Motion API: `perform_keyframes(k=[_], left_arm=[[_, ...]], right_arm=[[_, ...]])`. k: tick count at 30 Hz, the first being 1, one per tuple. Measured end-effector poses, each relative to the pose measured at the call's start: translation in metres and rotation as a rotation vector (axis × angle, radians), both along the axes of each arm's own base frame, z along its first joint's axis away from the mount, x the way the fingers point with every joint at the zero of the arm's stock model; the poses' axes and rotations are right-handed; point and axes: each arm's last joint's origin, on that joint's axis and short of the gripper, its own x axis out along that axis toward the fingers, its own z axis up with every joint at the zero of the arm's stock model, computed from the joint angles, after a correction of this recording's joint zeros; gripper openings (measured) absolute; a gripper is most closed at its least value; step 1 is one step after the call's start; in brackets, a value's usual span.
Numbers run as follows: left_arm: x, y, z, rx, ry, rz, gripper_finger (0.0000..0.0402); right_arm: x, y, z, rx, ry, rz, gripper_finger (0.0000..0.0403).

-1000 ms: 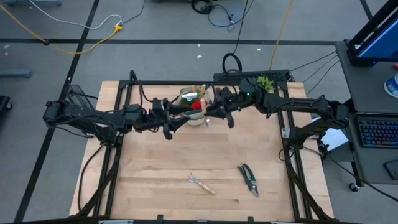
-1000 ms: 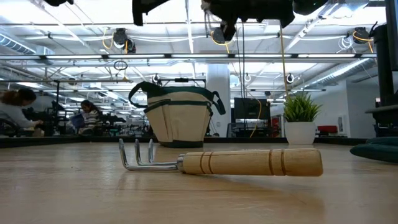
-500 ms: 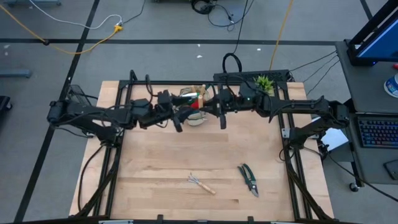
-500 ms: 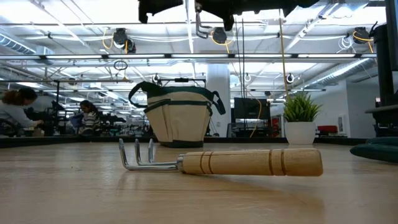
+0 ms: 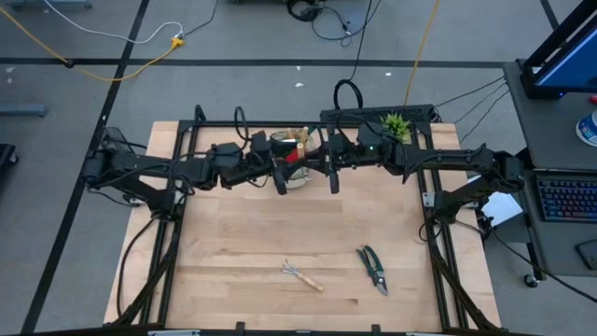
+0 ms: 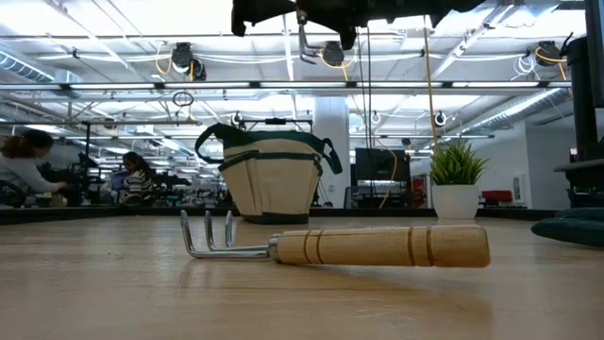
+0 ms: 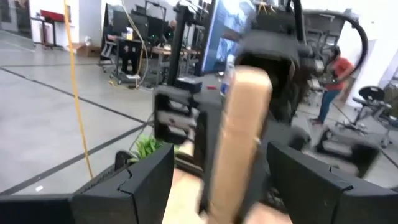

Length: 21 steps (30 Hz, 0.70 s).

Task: Pick & Place Garden tools in Gardening bag
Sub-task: Put the top hand rake into the gardening bag

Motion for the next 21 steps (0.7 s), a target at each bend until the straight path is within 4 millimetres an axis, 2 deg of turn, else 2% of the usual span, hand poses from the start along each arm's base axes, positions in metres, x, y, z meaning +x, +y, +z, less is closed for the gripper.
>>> perform_keyframes(k=[18, 21], left_arm=[[0.000, 0.020, 0.000, -0.097, -0.040, -0.060, 0.0263], [0.000, 0.020, 0.000, -0.097, -0.039, -0.064, 0.0247]], right_arm=[[0.000, 0.000, -0.003, 0.004, 0.030, 0.004, 0.0051], [0.000, 0.000, -0.003, 0.005, 0.030, 0.004, 0.0051]])
